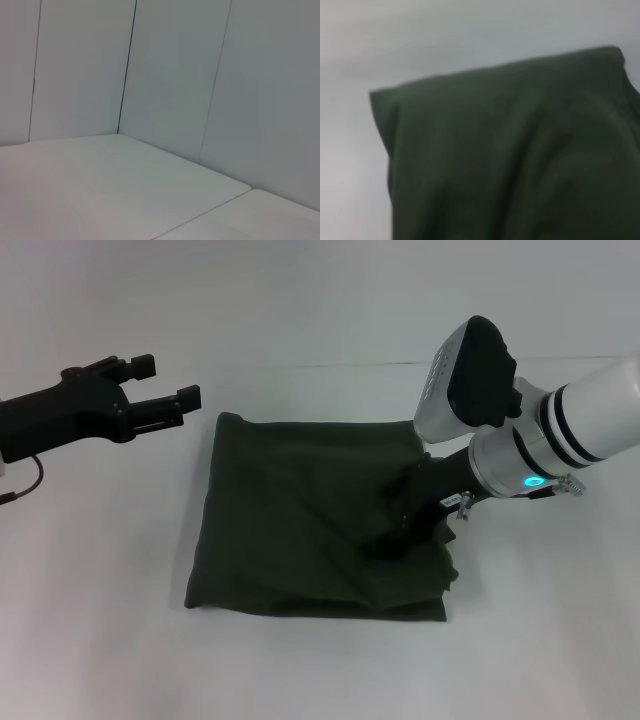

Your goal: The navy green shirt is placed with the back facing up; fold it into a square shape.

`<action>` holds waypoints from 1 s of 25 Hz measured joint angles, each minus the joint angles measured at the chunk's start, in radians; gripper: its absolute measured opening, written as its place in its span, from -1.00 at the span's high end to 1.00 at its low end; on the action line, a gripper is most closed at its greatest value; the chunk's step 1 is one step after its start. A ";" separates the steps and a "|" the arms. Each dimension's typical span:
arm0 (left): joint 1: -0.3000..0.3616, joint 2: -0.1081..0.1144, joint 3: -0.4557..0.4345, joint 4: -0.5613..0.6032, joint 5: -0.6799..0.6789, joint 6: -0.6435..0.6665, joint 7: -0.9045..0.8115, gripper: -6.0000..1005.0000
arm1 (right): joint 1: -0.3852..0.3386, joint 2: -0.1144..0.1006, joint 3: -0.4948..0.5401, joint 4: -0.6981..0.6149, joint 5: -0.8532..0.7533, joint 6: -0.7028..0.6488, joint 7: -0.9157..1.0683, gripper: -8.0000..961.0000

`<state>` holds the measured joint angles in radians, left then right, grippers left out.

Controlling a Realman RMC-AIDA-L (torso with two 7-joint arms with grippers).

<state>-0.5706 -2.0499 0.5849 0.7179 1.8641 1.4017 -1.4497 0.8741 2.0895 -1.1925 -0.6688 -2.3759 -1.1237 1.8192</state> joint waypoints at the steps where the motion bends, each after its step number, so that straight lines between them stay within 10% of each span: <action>1: -0.001 0.000 0.000 0.000 0.000 0.000 0.000 -0.80 | 0.000 0.000 -0.005 0.002 -0.013 0.013 0.007 -0.91; 12: -0.007 -0.001 0.004 0.000 -0.006 0.012 -0.007 -0.80 | -0.022 -0.011 0.026 -0.071 -0.042 0.017 0.017 -0.91; 25: 0.003 -0.006 0.018 -0.071 0.000 0.165 0.048 -0.80 | -0.207 -0.041 0.396 -0.072 0.390 -0.245 -0.360 -0.91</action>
<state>-0.5680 -2.0555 0.6027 0.6470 1.8645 1.5671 -1.4020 0.6671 2.0490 -0.7964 -0.7409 -1.9856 -1.3682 1.4594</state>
